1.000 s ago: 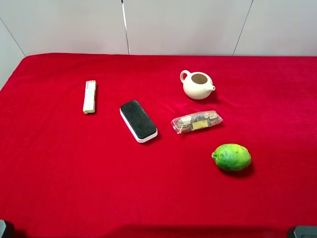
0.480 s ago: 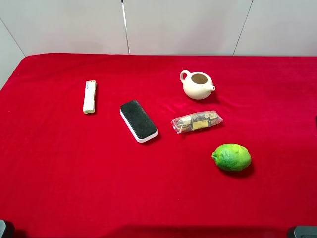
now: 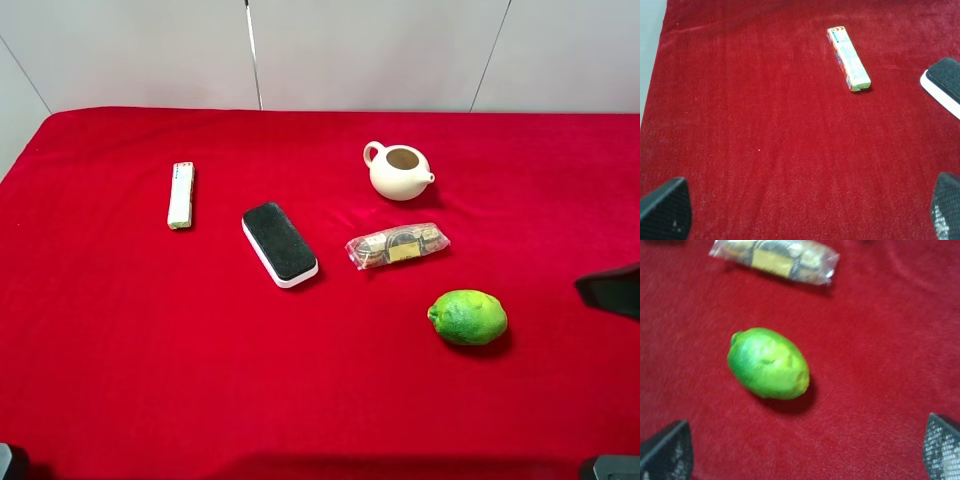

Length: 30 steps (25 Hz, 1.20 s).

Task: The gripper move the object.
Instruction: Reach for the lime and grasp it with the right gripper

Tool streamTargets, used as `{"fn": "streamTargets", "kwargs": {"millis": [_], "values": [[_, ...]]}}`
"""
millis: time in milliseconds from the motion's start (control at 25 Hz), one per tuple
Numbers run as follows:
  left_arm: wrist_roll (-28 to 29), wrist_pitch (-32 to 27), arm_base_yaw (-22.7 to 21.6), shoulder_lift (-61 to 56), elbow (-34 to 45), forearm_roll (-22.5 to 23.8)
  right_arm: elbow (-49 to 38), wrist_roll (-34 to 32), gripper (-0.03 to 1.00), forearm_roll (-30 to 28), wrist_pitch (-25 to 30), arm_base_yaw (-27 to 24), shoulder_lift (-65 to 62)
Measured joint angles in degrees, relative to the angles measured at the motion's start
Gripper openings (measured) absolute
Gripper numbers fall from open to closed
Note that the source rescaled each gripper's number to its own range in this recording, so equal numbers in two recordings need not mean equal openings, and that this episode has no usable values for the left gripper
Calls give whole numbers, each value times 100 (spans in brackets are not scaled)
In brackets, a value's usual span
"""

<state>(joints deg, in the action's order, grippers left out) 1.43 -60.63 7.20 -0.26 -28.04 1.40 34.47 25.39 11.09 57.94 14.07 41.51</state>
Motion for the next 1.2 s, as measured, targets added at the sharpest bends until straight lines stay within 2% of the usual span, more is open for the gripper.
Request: {"fn": "streamTargets", "kwargs": {"millis": [360,600,840,1200], "values": [[0,0,0,0,0,0,0,16,100,-397,-23,1223,876],[0,0,0,0,0,0,6,16,100,-657,-220,1746,1765],[0,0,0,0,0,0,6,23,100,-755,-505,1853,2638],[0,0,0,0,0,0,6,64,100,-760,-1375,1853,3545]]}}
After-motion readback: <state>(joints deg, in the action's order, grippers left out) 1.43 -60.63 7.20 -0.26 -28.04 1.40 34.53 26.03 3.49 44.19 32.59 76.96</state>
